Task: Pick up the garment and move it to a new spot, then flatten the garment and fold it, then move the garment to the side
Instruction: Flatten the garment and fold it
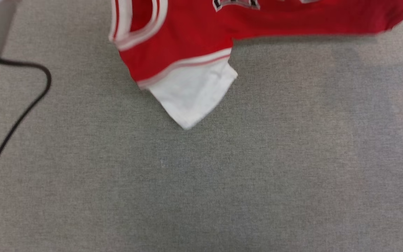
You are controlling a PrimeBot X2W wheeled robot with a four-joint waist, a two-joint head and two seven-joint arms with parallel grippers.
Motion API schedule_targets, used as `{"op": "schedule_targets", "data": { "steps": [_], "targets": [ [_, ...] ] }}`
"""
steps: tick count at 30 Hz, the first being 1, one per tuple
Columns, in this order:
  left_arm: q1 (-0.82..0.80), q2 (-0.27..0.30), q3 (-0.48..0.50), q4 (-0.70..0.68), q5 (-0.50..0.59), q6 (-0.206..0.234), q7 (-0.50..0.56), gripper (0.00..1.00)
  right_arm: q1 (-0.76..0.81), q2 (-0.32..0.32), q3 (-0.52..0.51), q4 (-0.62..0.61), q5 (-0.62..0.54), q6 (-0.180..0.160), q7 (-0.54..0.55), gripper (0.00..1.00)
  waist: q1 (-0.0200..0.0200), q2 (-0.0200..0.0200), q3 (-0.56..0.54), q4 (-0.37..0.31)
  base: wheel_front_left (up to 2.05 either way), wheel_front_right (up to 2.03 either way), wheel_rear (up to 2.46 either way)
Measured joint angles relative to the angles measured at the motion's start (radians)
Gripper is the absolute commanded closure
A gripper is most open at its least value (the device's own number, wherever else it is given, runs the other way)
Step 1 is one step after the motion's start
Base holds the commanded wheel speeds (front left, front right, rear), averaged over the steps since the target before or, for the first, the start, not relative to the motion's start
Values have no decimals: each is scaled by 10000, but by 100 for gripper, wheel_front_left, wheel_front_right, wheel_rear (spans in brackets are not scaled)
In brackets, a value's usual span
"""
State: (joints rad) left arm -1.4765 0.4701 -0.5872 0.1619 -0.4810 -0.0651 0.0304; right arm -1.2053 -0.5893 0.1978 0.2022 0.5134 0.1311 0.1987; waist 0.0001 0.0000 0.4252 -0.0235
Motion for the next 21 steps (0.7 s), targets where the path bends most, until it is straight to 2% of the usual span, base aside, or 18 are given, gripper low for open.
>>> {"op": "schedule_targets", "data": {
  "steps": [4,12,16,21],
  "targets": [
    [-1879,-303,42,1039,144,-295,-71,100,-1938,92,240,922,-719,0,-111,100,0,0,703,-48,0,0,0],
    [-4679,-625,84,2742,198,-523,-339,100,-5114,247,859,2780,-1241,2,-742,100,1,0,1749,-110,0,0,0],
    [-5195,-640,-69,3484,138,-585,-639,100,-5879,366,1398,3601,-1244,2,-1218,100,1,0,2076,-147,0,0,0],
    [-4786,-633,-407,4232,-148,-625,-1185,100,-5759,533,2144,4485,-997,2,-1946,100,2,0,2187,-151,0,0,0]
  ]
}}
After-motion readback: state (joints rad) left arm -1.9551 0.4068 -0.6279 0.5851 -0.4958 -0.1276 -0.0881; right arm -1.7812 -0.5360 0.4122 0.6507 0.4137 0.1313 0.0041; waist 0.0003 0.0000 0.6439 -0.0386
